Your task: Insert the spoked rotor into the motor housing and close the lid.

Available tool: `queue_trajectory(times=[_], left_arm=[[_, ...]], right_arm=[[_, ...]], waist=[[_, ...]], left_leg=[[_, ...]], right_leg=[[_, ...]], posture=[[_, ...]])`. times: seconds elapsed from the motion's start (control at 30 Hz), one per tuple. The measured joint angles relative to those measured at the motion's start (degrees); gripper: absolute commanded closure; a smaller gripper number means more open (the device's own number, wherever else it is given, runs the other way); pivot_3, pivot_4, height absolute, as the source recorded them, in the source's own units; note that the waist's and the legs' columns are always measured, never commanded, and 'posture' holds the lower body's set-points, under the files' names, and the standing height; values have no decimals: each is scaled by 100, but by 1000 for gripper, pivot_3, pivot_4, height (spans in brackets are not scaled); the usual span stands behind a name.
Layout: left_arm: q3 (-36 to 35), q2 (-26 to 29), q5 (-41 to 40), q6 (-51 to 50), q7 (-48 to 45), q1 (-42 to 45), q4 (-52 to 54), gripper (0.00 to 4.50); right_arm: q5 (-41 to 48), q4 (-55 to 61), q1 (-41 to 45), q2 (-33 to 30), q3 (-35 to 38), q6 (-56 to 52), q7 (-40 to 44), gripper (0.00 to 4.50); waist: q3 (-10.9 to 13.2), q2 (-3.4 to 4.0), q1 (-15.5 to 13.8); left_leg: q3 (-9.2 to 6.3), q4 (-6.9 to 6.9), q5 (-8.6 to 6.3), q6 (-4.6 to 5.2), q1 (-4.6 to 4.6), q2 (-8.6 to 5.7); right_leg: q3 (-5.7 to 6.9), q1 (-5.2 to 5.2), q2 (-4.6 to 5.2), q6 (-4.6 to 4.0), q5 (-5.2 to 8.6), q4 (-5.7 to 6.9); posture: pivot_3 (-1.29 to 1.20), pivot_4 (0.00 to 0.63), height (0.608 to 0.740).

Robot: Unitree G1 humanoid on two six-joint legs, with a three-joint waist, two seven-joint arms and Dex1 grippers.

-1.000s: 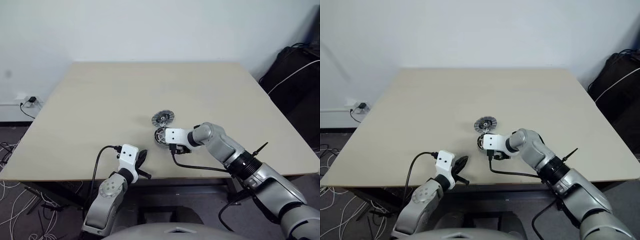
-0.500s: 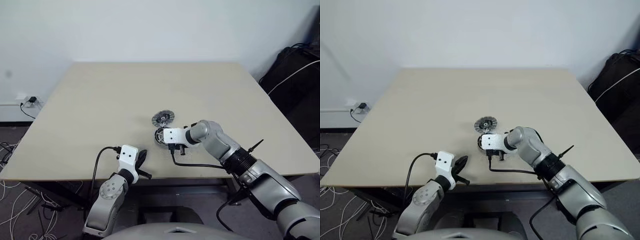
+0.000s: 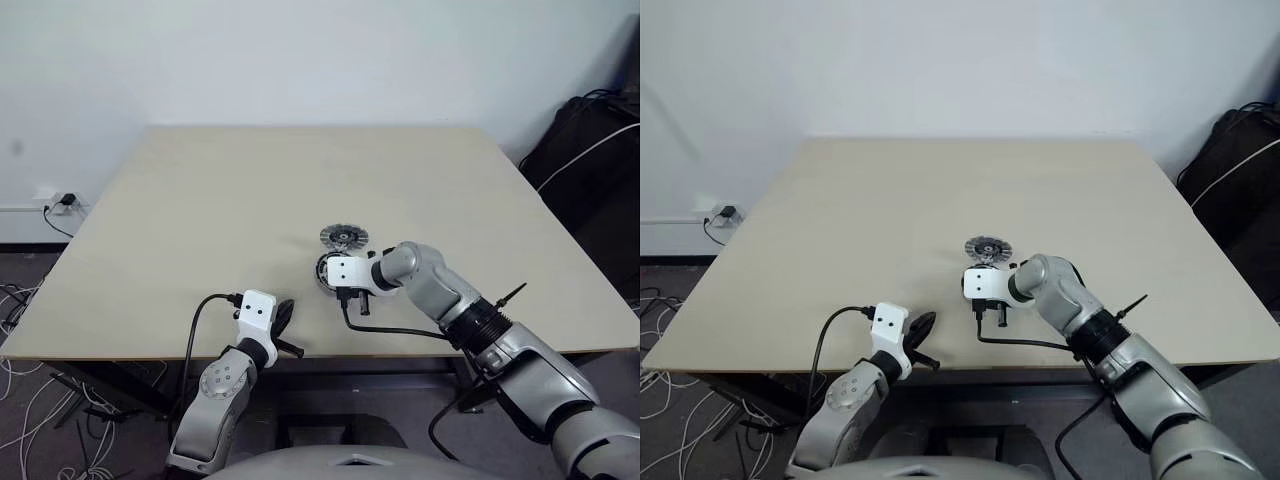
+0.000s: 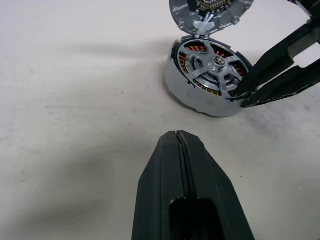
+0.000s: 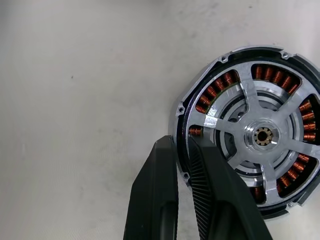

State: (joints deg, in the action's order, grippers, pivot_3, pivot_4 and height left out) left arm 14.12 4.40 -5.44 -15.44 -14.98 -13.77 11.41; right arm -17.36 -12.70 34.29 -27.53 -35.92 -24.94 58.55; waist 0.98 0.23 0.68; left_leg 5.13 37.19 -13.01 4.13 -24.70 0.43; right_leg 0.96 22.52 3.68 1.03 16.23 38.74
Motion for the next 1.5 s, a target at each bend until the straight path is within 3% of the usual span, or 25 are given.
queue_trajectory(times=[0.33,0.6,0.83,1.07,1.2,1.33,1.5], left_arm=[[18,-88,-6,69,-9,-6,-34,4500],[71,-93,-24,72,-59,5,-76,4500],[84,-86,-24,72,-133,14,-150,4500],[71,-65,-24,72,-135,16,-150,4500],[66,-30,-24,71,-134,7,-149,4500],[42,-10,-24,68,-131,-7,-149,4500],[49,-11,-24,67,-133,5,-149,4500]], right_arm=[[337,2134,-1397,-317,752,-1660,-248,4381],[886,3320,-1719,-183,1008,-2972,-483,4484],[1180,3332,-1630,459,1395,-4076,-1343,4484],[1481,3311,-1544,779,1446,-4186,-1869,4484],[1716,3325,-1501,736,1493,-4164,-1963,3604],[1787,3441,-1481,-102,1046,-3785,-1715,2286],[1707,3484,-1405,-821,378,-3103,-1354,2286]], waist=[[-2,0,-43],[-2,-3,-12],[-7,-12,-11],[-7,-11,-2],[-7,-12,-7],[-6,-12,-4],[-4,-13,2]], left_leg=[[-1,-2,-5,8,-6,-8],[-1,5,-5,8,-2,-6],[-1,6,-5,8,-4,-6],[-1,5,-5,8,-3,-5],[-1,5,-5,8,-5,-7],[-1,6,-6,11,-6,-10],[-1,6,-6,11,-4,-6]], right_leg=[[5,3,9,-9,5,-3],[11,-1,9,-4,3,-1],[13,-1,9,-4,3,-1],[13,0,9,-3,3,-1],[14,-1,10,-3,3,-1],[15,-1,14,-4,3,-4],[21,-1,11,-3,4,-4]], posture=[[0,0,740],[0,0,740],[0,0,740],[0,0,740],[0,0,740],[0,0,740],[0,0,740]])
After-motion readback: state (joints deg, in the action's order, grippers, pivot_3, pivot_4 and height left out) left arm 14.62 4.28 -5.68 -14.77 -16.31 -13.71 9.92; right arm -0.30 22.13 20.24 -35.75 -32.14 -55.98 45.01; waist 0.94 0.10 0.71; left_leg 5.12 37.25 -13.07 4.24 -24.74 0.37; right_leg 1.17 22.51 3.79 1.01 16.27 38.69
